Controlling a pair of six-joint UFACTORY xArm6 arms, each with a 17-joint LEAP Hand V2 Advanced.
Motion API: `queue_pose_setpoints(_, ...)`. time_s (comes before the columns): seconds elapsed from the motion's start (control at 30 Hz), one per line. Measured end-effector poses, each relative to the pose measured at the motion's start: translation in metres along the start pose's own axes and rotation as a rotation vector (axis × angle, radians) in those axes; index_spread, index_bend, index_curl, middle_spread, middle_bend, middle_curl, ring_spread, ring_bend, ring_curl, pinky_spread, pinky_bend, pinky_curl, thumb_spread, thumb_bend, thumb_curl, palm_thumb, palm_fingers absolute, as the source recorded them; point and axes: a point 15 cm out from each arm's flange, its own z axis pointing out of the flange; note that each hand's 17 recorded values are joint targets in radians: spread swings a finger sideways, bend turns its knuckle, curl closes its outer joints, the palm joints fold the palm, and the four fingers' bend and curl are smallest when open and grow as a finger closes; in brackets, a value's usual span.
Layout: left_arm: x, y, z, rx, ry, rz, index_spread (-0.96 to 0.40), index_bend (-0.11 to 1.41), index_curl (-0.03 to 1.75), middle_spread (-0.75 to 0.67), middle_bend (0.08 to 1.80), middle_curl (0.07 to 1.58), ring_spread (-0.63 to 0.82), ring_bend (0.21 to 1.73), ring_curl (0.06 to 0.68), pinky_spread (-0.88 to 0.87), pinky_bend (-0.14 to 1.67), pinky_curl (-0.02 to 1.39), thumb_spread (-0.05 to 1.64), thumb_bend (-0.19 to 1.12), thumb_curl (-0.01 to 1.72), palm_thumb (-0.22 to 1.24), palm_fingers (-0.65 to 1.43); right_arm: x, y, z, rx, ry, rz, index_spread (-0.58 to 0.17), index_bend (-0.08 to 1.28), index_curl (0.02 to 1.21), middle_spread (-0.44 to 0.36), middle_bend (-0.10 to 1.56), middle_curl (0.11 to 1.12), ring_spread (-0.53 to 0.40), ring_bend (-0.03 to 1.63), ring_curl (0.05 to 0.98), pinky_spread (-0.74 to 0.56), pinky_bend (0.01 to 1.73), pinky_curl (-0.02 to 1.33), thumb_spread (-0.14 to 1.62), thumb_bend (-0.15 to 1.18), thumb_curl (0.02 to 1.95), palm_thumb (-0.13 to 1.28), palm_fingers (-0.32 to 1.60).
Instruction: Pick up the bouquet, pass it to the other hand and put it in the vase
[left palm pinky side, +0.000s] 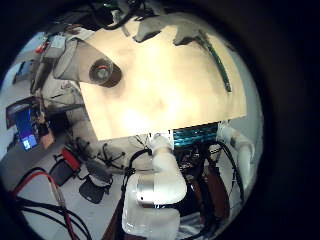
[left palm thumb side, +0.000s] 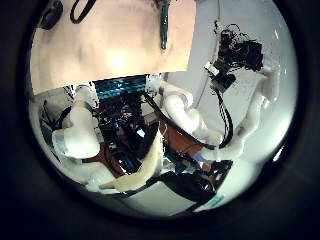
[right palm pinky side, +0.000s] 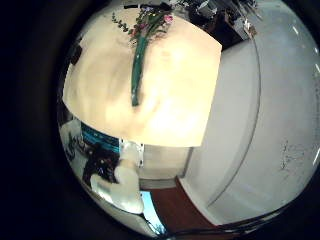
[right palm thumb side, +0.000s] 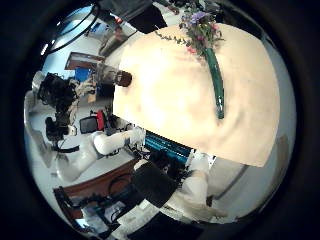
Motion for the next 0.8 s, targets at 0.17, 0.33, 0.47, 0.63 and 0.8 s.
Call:
queue_pose_setpoints(0.17, -0.001, 0.003, 0.002, -0.017, -0.003, 0.021, -0.01, 0.18, 0.36, 0.42, 0.18, 0.29, 0.59, 0.43, 0.217, 0.68, 0.32, 0.19, 1.06, -0.03, 0.29, 0.18, 0.05, -0.002, -0.001, 0.004, -0.026, -0.019, 0.003, -0.407, 0.16, 0.28, -0.028, 0.19, 0.33, 0.178, 0.45, 0.243, 0.39, 0.47, 0.3, 1.09, -0.02, 0.31, 0.21, 0.17)
queue_pose_setpoints(0.33, -0.009, 0.004, 0.002, -0.022, -0.011, 0.04, -0.01, 0.18, 0.36, 0.42, 0.18, 0.29, 0.59, 0.43, 0.217, 0.68, 0.33, 0.18, 1.06, -0.03, 0.29, 0.16, 0.05, -0.002, -0.002, 0.016, -0.079, -0.039, 0.011, -0.404, 0.16, 0.28, -0.01, 0.19, 0.33, 0.18, 0.45, 0.242, 0.39, 0.46, 0.29, 1.09, -0.02, 0.31, 0.23, 0.17)
queue_pose_setpoints(0.47, -0.014, 0.005, 0.009, -0.036, 0.005, 0.058, -0.01, 0.18, 0.36, 0.42, 0.18, 0.29, 0.59, 0.43, 0.218, 0.68, 0.32, 0.18, 1.06, -0.02, 0.29, 0.16, 0.05, -0.008, -0.001, 0.015, -0.111, -0.066, 0.007, -0.394, 0.15, 0.27, -0.006, 0.23, 0.34, 0.178, 0.49, 0.25, 0.39, 0.45, 0.29, 1.1, -0.02, 0.31, 0.23, 0.23)
queue_pose_setpoints(0.63, -0.019, 0.013, 0.026, -0.061, 0.025, 0.123, -0.01, 0.18, 0.36, 0.42, 0.18, 0.29, 0.59, 0.43, 0.219, 0.68, 0.33, 0.19, 1.07, -0.02, 0.29, 0.17, 0.05, -0.024, -0.007, 0.023, -0.126, -0.147, 0.053, -0.327, 0.15, 0.25, 0.003, 0.3, 0.36, 0.102, 0.63, 0.273, 0.38, 0.5, 0.28, 1.11, -0.02, 0.31, 0.23, 0.43)
queue_pose_setpoints(0.8, -0.022, 0.009, 0.023, -0.006, 0.025, 0.228, -0.01, 0.18, 0.36, 0.41, 0.19, 0.29, 0.59, 0.44, 0.219, 0.67, 0.33, 0.18, 1.09, -0.01, 0.29, 0.22, 0.07, -0.006, -0.009, 0.034, -0.163, -0.176, 0.274, -0.26, 0.15, 0.25, 0.011, 0.33, 0.37, 0.034, 0.76, 0.304, 0.32, 0.57, 0.29, 1.12, -0.01, 0.32, 0.27, 0.51)
